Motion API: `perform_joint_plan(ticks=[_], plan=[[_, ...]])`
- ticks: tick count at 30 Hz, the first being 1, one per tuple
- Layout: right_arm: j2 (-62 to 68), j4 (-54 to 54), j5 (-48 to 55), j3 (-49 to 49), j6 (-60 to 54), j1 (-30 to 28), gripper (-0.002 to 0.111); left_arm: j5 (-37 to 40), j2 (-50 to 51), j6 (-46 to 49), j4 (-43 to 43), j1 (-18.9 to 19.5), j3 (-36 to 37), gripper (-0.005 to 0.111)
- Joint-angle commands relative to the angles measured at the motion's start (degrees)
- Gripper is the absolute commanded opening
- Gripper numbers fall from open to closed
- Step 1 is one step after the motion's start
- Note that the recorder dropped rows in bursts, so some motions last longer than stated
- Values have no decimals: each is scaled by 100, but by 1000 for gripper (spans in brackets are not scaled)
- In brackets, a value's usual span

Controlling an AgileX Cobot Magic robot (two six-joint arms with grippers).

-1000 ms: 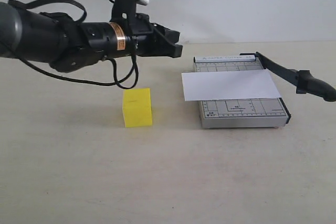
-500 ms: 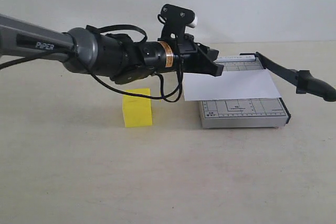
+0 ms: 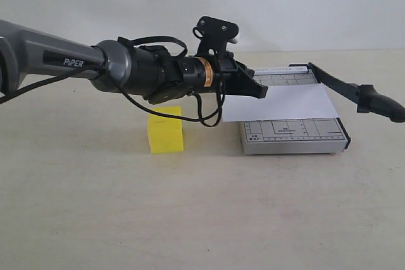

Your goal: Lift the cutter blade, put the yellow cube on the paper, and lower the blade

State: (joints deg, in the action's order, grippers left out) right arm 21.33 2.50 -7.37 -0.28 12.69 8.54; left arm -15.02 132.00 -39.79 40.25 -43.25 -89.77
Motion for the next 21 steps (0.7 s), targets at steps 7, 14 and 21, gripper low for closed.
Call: perform_joint_plan(ticks=[7, 14, 21], plan=[[-21, -1, -17, 28, 8, -5, 0, -92, 89, -44, -19, -79, -27, 4], [-21, -1, -17, 28, 8, -5, 0, -293, 278, -72, -19, -79, -27, 4], [-21, -1, -17, 28, 8, -5, 0, -347, 461, -106, -34, -79, -27, 4]])
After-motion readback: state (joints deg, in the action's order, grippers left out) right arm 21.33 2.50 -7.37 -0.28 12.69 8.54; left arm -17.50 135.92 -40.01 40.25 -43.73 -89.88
